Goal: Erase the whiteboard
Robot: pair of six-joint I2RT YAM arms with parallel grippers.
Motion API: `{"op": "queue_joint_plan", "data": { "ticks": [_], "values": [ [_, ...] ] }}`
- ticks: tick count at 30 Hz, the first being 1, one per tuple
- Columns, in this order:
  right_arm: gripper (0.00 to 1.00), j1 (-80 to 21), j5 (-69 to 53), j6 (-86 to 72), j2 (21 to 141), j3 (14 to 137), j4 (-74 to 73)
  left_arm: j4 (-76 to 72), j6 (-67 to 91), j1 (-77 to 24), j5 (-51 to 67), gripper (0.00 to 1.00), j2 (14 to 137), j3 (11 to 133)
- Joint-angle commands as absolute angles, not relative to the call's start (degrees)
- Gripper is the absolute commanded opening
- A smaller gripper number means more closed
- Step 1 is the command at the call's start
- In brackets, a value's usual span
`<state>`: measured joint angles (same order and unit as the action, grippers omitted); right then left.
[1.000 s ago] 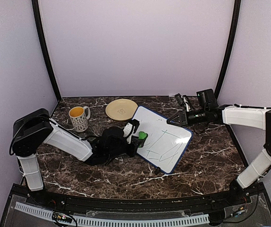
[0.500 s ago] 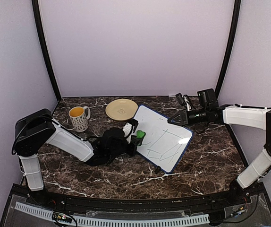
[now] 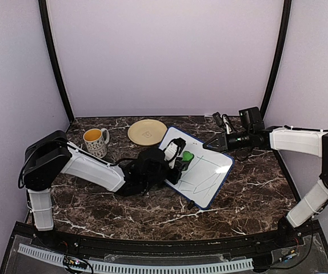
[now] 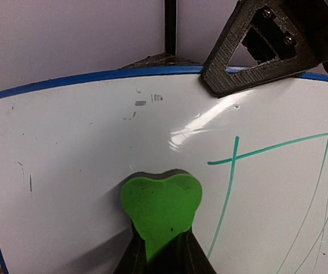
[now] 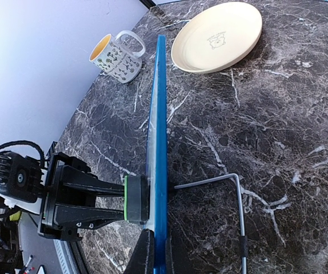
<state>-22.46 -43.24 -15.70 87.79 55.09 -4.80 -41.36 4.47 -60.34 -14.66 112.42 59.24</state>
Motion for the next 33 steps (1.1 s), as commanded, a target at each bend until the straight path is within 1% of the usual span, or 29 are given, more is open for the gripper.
{"op": "queue_joint_plan", "data": {
  "ticks": [1,7,13,19,33],
  "values": [
    [0.00,-24.17,-44.03,-12.94,88.42,53.99,-7.65,-35.84,2.17,-59.66,-14.25,0.00,113.85,64.04],
    [0.00,-24.17,-43.90,-12.88,88.24,54.09,-7.84,-33.88,2.93,-58.85,-14.55,0.00,113.88,63.93],
    [0.00,-24.17,-43.87,-12.82,88.33,54.19,-7.73,-36.24,4.96,-59.47,-11.87,0.00,113.99,57.38],
    [0.00,-24.10,-44.12,-12.91,88.76,54.21,-7.46,-39.52,7.65,-60.80,-12.83,0.00,114.28,50.88],
    [0.00,-24.16,-44.28,-12.45,88.58,54.40,-8.17,-38.59,15.74,-59.11,-22.93,0.00,113.10,46.09]
  ]
}}
